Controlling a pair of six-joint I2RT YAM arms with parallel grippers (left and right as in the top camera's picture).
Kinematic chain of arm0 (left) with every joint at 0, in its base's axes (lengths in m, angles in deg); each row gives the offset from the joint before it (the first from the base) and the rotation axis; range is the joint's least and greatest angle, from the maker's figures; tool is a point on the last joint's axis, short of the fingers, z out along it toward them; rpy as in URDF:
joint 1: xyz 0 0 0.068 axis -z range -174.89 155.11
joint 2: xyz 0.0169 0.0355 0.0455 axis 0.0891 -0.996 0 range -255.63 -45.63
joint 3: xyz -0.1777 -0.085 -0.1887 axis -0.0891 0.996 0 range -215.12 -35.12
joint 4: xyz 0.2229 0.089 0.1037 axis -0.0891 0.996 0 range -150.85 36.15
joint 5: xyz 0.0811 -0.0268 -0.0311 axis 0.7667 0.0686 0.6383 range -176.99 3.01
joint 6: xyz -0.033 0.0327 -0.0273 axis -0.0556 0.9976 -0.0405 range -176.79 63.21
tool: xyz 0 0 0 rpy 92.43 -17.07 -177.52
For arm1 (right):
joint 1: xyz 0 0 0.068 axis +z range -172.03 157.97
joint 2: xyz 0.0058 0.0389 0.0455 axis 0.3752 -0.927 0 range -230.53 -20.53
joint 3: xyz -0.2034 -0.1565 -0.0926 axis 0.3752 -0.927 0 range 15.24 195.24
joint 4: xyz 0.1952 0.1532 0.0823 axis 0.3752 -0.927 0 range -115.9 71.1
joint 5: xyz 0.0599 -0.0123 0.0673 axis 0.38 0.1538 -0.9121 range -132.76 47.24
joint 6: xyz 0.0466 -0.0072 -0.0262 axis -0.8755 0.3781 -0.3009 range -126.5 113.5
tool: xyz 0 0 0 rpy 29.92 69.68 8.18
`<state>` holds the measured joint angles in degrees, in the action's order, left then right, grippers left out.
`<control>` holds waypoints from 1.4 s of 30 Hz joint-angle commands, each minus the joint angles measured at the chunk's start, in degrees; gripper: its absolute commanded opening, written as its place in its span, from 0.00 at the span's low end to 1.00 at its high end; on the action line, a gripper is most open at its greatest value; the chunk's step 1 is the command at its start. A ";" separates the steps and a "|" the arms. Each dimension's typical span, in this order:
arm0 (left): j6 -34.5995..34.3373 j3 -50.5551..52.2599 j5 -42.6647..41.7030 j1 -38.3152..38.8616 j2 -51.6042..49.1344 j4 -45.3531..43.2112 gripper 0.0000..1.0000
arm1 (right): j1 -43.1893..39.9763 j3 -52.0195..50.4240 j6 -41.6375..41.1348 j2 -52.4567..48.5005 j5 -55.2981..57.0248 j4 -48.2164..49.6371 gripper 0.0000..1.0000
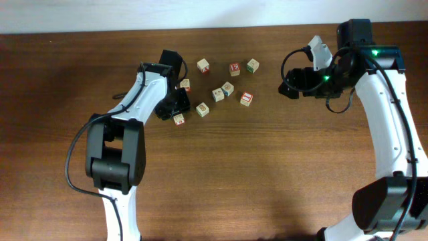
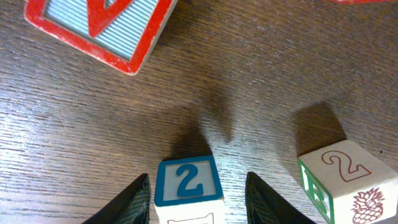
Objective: Rotate 3 blocks
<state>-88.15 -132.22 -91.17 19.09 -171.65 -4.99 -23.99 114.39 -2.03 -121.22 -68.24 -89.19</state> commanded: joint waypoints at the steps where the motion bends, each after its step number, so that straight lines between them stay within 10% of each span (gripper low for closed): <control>1: -0.74 -0.44 0.57 0.70 -0.39 1.77 0.41 | -0.26 0.76 -0.39 -0.31 0.68 -0.02 0.93; 9: 1.57 -0.68 0.59 1.36 -0.33 3.19 0.17 | -0.26 0.76 -0.42 -0.31 0.68 -0.07 0.93; 16: 20.37 -18.49 0.33 1.70 -0.17 22.69 0.14 | -0.26 0.76 -0.42 -0.31 0.66 -0.09 0.93; 22: 17.07 -19.65 -0.04 8.02 -0.20 33.97 0.16 | -0.26 0.76 -0.42 -0.31 0.66 -0.02 0.94; 30: 6.78 0.46 1.03 16.70 -0.20 18.43 0.18 | -0.26 0.76 -0.42 -0.31 0.66 0.00 0.94; 34: 6.49 3.43 1.03 17.09 -0.20 13.97 0.33 | -0.26 0.76 -0.42 -0.31 0.66 0.15 0.94; 37: 6.54 3.41 1.03 17.09 -0.17 14.01 0.71 | -0.26 0.76 -0.42 -0.31 0.66 0.17 0.94; 42: 6.78 -2.82 1.75 16.72 0.15 17.57 0.78 | -0.26 0.76 -0.42 -0.31 0.68 0.20 0.94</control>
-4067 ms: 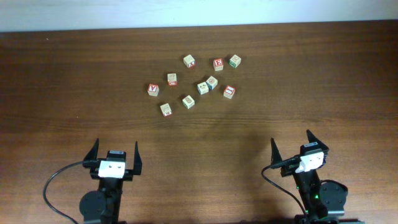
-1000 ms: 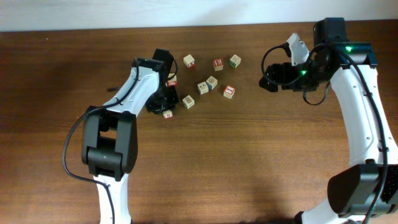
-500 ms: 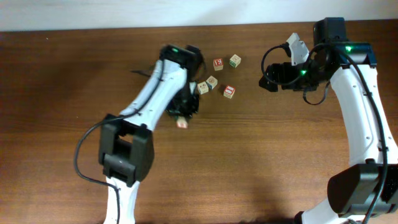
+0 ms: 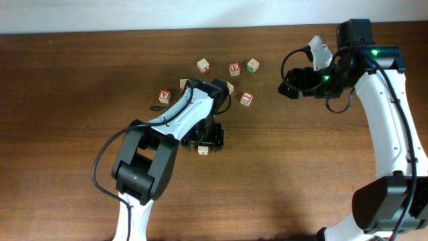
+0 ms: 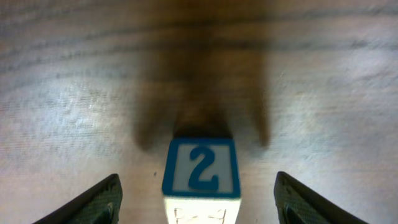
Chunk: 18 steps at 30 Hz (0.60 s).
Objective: Rotate 3 blocks
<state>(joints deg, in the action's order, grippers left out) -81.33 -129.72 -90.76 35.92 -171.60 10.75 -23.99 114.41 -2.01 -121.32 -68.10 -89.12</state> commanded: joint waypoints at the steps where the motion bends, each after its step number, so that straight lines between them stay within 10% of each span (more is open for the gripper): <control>1: -0.04 -7.72 2.36 -0.31 0.11 2.27 0.79 | -0.26 0.74 -0.44 -0.20 0.55 0.13 0.94; 7: 8.83 -25.38 9.68 -9.79 0.11 -0.61 0.89 | -0.26 0.74 -0.44 -0.20 0.52 -0.11 0.94; 11: 26.58 -25.18 9.64 -19.32 -0.07 -7.37 0.95 | -0.26 0.72 -0.44 -0.20 0.52 -0.09 0.94; 18: 34.80 -24.48 -0.83 -27.61 -4.31 -9.99 0.97 | -0.26 0.72 -0.42 -0.20 0.55 -0.04 0.94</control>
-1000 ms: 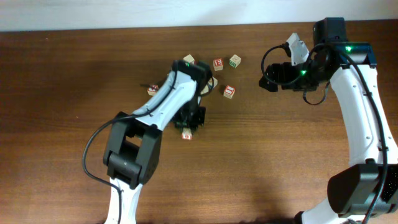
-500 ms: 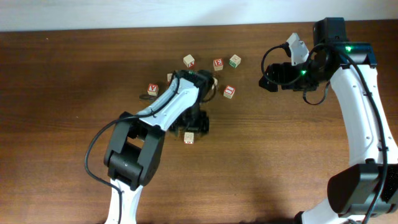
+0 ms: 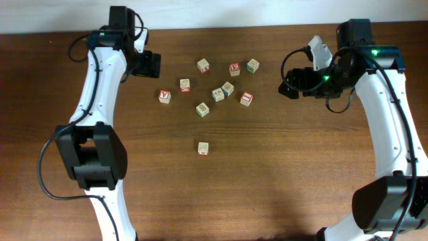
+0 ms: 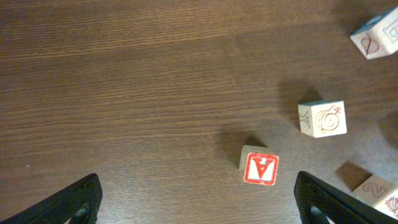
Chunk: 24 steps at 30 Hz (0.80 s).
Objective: Rotate 3 blocks
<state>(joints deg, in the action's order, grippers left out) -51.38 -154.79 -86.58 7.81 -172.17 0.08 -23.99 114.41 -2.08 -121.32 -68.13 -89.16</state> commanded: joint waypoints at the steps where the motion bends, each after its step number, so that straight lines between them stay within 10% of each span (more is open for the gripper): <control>1: 6.08 0.59 -6.86 0.72 -5.31 1.36 0.95 | -0.26 0.72 -0.35 -0.20 0.57 -0.02 0.94; 9: 5.99 0.61 -9.38 3.98 -13.11 3.85 0.84 | -0.26 0.59 -0.37 -0.20 2.54 -0.07 0.94; 17: -3.98 0.61 0.22 6.54 -13.60 2.78 0.36 | -0.26 0.59 -0.37 -0.20 3.56 -0.09 0.94; 24: 3.02 0.61 0.48 6.91 -13.60 7.87 0.44 | -0.28 0.57 -0.37 -0.20 3.56 -0.48 0.94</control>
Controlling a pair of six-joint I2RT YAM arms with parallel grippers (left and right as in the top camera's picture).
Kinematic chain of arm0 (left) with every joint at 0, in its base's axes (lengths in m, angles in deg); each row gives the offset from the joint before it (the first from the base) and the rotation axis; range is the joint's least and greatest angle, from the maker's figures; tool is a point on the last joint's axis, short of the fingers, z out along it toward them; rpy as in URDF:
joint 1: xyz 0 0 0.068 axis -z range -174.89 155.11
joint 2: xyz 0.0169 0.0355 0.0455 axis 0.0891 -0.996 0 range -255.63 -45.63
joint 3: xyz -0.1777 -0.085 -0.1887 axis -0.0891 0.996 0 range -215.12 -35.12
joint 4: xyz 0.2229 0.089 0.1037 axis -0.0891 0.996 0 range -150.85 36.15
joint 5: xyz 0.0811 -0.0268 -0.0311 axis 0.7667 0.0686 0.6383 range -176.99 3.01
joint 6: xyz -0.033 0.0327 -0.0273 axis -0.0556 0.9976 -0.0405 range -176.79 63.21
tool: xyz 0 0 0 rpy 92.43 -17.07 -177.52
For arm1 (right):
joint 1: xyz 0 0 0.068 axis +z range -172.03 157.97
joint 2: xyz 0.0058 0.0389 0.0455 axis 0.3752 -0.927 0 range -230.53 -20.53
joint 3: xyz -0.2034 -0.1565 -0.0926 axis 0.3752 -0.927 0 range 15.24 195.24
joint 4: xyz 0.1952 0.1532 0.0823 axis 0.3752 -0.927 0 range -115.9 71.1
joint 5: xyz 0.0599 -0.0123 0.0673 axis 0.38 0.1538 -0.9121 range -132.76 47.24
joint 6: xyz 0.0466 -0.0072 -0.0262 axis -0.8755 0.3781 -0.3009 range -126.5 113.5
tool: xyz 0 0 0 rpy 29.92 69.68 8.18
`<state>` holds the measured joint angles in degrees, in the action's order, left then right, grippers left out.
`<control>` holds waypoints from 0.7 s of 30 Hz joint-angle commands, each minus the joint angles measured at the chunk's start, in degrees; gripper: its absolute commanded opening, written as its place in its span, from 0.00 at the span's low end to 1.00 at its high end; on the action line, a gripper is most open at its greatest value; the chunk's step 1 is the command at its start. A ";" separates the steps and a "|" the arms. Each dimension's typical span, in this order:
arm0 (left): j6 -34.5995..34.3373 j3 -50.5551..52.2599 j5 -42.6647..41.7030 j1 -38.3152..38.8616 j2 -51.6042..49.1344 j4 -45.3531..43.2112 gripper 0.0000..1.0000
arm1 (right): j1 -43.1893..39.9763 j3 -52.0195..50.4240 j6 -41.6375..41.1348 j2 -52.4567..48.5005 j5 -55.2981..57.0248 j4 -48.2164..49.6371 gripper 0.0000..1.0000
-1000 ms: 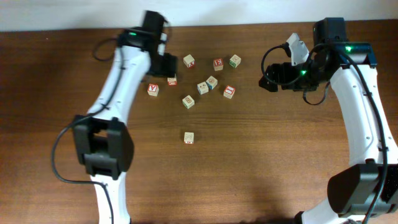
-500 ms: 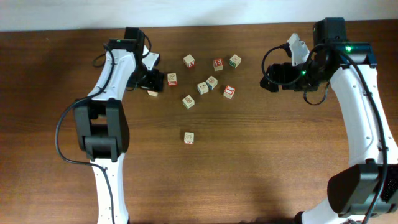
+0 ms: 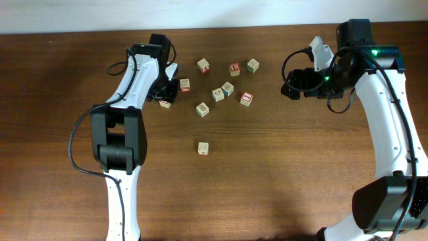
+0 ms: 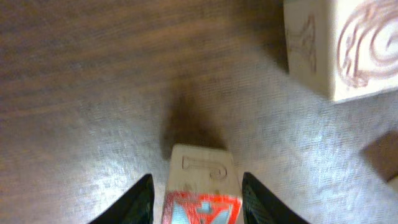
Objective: Rotate 3 blocks
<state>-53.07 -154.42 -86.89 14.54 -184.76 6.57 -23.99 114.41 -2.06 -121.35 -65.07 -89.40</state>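
Several small wooden letter blocks lie scattered at the table's back middle in the overhead view. My left gripper (image 3: pixel 165 99) is down at the leftmost one, a red-framed block (image 3: pixel 162 103). In the left wrist view my left gripper (image 4: pixel 194 208) has its dark fingers (image 4: pixel 140 202) close on both sides of the red-framed block (image 4: pixel 200 180). A block with a spiral drawing (image 4: pixel 339 43) sits just beyond it. One lone block (image 3: pixel 202 147) lies nearer the front. My right gripper (image 3: pixel 287 87) hangs to the right of the cluster, holding nothing that shows.
Other blocks stand at the back (image 3: pixel 203 65) (image 3: pixel 234 68) (image 3: pixel 252 65) and in the middle (image 3: pixel 218 94) (image 3: pixel 246 98) (image 3: pixel 202 109). One more block (image 3: pixel 184 85) sits right beside my left gripper. The brown wooden table (image 3: pixel 301 174) stretches to the front and right.
My left gripper was wide open and high over the table's back left, with the red-framed block standing free. Now it is down at that block with its fingers narrowed onto it. The right arm has not moved.
First my left gripper had its fingers around a blue "2" block at the cluster's left. Then it stood open over that block, nearer the front. Then it was high at the back left, open. Now it grips the red-framed block.
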 commanded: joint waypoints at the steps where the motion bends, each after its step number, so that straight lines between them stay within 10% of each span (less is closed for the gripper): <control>1: 4.98 0.24 0.79 0.20 -1.01 2.05 0.44 | -0.26 0.57 -0.39 -0.17 0.50 -0.24 0.94; 7: 4.90 0.22 0.79 0.17 -1.01 0.02 0.28 | -0.26 0.59 -0.39 -0.17 0.50 -0.48 0.94; 13: 3.17 0.22 0.72 0.28 -1.01 -0.59 0.44 | -0.26 0.57 -0.39 -0.17 0.50 -0.52 0.94; 21: 1.68 0.11 -0.28 0.31 -0.98 -0.85 0.16 | -0.26 0.59 -0.39 -0.17 0.50 -0.50 0.94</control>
<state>-50.27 -154.42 -86.36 14.65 -184.78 5.70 -23.99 114.41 -2.06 -121.35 -65.07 -89.69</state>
